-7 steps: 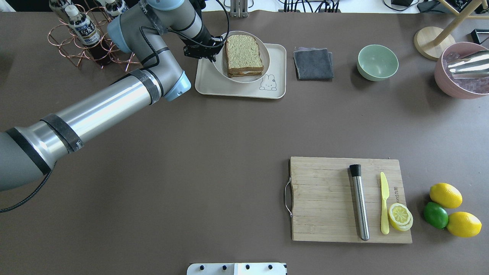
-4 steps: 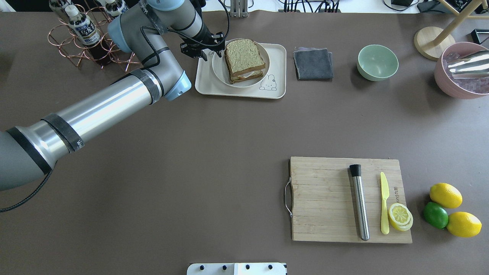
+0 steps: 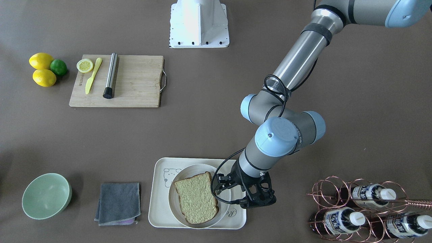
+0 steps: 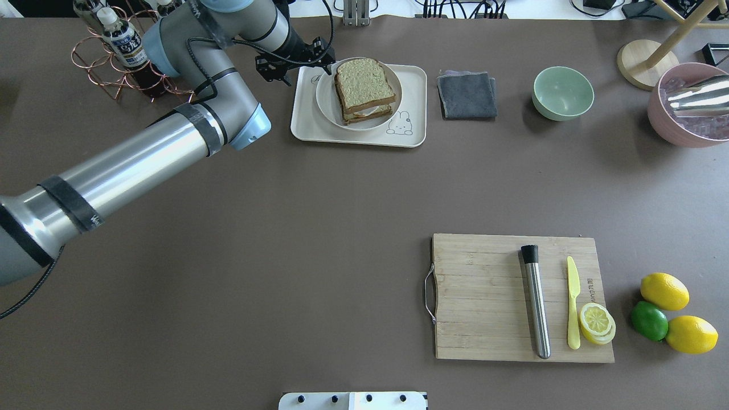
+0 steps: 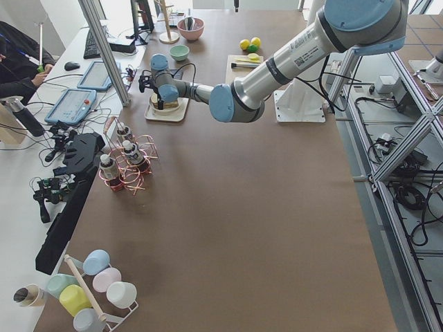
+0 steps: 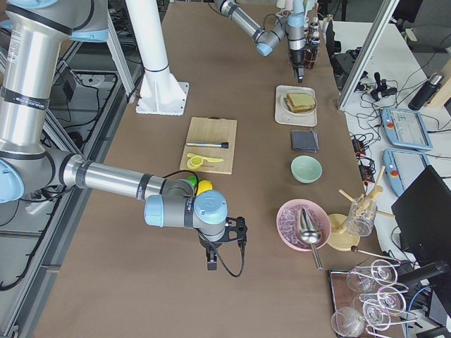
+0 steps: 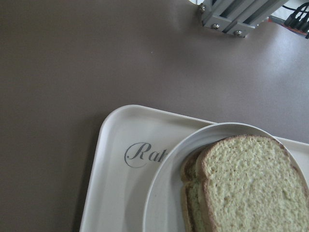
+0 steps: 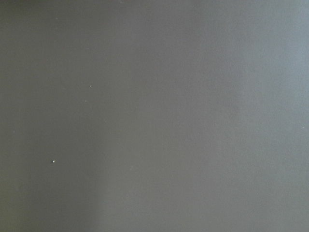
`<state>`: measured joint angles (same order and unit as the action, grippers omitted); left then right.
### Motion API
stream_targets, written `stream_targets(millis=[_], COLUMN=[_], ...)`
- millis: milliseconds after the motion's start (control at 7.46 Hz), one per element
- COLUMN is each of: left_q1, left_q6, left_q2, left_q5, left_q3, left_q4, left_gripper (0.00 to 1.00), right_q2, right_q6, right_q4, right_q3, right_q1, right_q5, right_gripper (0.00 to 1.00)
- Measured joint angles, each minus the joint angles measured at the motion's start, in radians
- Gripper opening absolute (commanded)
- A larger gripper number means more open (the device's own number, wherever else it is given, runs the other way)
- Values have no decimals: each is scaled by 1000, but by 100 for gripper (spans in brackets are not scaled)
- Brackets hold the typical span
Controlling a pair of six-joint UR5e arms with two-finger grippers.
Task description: Make sandwich and place on tray
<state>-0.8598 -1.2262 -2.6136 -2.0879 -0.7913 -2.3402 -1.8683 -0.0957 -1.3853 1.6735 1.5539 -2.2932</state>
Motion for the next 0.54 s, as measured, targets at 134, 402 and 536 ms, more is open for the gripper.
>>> stream_targets(millis=[134,402,536], left_q1=[-4,-19,-34], left_q6=[2,43,120], left_q2=[109,371,506], left_q5=[-28,-101,-118], left_q3=[-146,-469,-609], left_q4=[18,87,106], left_gripper=[99,99,99], right_q2=[1,4,10], right_q6=[0,-1,-1], right_q4=[0,1,1], right_q3=[-1,-2,-1], right_q1=[0,1,1], right_q5=[1,3,6], right_gripper=[100,100,100])
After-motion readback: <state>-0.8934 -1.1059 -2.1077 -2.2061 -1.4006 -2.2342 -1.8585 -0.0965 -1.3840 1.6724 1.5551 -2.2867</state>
